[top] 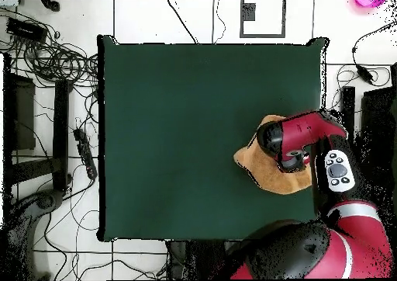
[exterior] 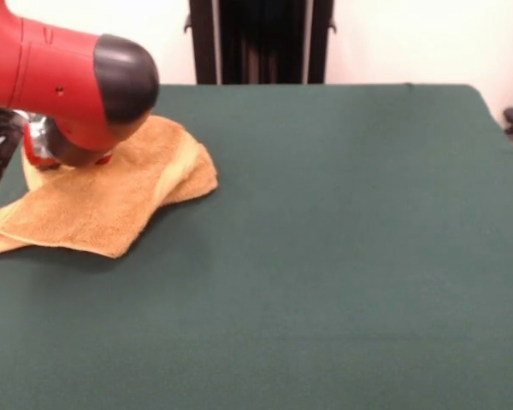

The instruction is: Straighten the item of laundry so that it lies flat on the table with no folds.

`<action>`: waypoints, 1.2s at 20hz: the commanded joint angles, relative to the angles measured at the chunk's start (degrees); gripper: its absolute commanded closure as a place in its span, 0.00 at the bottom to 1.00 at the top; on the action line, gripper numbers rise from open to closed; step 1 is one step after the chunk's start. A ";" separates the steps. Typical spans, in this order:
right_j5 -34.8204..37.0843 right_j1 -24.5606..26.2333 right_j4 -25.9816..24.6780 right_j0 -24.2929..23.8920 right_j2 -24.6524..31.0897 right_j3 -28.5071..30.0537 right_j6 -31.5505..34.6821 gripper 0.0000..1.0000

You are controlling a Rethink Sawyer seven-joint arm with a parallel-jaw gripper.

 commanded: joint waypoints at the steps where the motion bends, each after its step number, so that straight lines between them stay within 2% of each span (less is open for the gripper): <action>1: -7.92 6.93 -7.78 0.33 -3.48 -3.31 -4.67 1.00; 11: -8.40 7.27 -8.70 0.79 -5.88 -3.64 -4.86 1.00; 13: -9.47 6.58 -6.80 0.52 -4.71 -2.81 -4.97 1.00; 15: -16.16 3.18 -0.31 -2.15 0.25 2.61 -4.84 1.00; 18: -21.97 0.40 4.89 -5.12 4.60 7.53 -5.16 1.00; 21: -28.05 -2.74 9.02 -7.70 8.13 12.88 -4.66 1.00; 24: -30.53 -4.96 11.82 -8.68 9.54 16.14 -4.23 1.00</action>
